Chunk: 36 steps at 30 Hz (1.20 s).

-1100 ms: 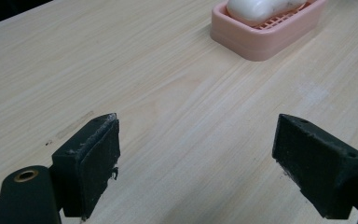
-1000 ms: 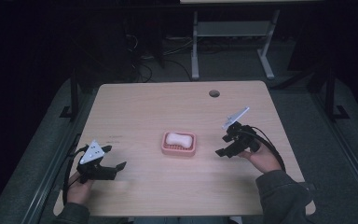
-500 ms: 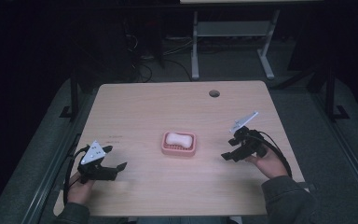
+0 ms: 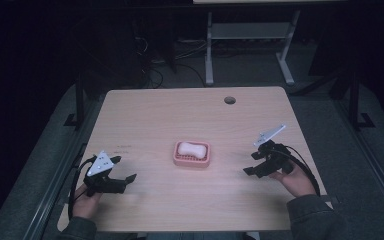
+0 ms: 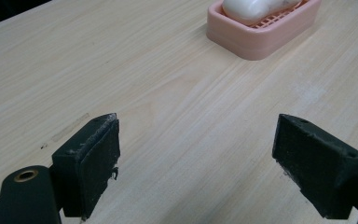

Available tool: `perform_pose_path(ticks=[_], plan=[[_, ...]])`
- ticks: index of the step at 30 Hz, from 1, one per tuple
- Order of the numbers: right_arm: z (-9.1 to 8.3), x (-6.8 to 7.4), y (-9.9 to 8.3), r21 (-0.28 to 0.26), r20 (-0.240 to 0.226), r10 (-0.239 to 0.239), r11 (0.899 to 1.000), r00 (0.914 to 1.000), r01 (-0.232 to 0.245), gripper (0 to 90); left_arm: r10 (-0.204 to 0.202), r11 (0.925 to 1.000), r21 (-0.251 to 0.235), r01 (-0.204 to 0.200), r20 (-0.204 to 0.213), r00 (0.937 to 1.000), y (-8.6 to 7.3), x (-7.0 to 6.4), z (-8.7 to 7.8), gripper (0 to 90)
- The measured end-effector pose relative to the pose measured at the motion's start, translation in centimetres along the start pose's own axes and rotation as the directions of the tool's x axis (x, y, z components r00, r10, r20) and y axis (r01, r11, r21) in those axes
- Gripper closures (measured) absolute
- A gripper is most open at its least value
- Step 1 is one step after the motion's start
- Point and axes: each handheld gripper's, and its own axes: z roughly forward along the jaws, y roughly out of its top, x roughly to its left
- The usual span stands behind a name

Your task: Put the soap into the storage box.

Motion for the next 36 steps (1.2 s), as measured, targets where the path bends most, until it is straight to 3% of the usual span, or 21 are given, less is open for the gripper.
perform_pose_path(ticks=[23, 31, 34, 36], plan=[[-1.5, 1.0, -5.7, -0.024, 0.030, 0.064, 0.998, 0.9975, -0.064, 30.8, 0.016, 0.9998, 0.015, -0.016, 0.008, 0.9998, 0.1, -0.3, 0.1, 14.4], [-1.3, 2.4, -8.0, -0.070, 0.042, 0.088, 0.994, 0.9952, -0.085, 28.3, 0.019, 0.9998, 0.005, -0.019, 0.012, 0.9997, 0.1, -0.5, 0.2, 14.4], [-1.4, 3.4, -8.8, -0.134, 0.052, 0.102, 0.986, 0.9933, -0.095, 25.3, 0.019, 0.9998, 0.005, -0.019, 0.011, 0.9998, 0.1, -0.5, 0.3, 14.4], [-1.4, 3.8, -9.2, -0.133, 0.043, 0.119, 0.985, 0.9919, -0.112, 22.5, 0.022, 0.9998, 0.002, -0.022, 0.011, 0.9997, 0.1, -0.5, 0.3, 14.4]])
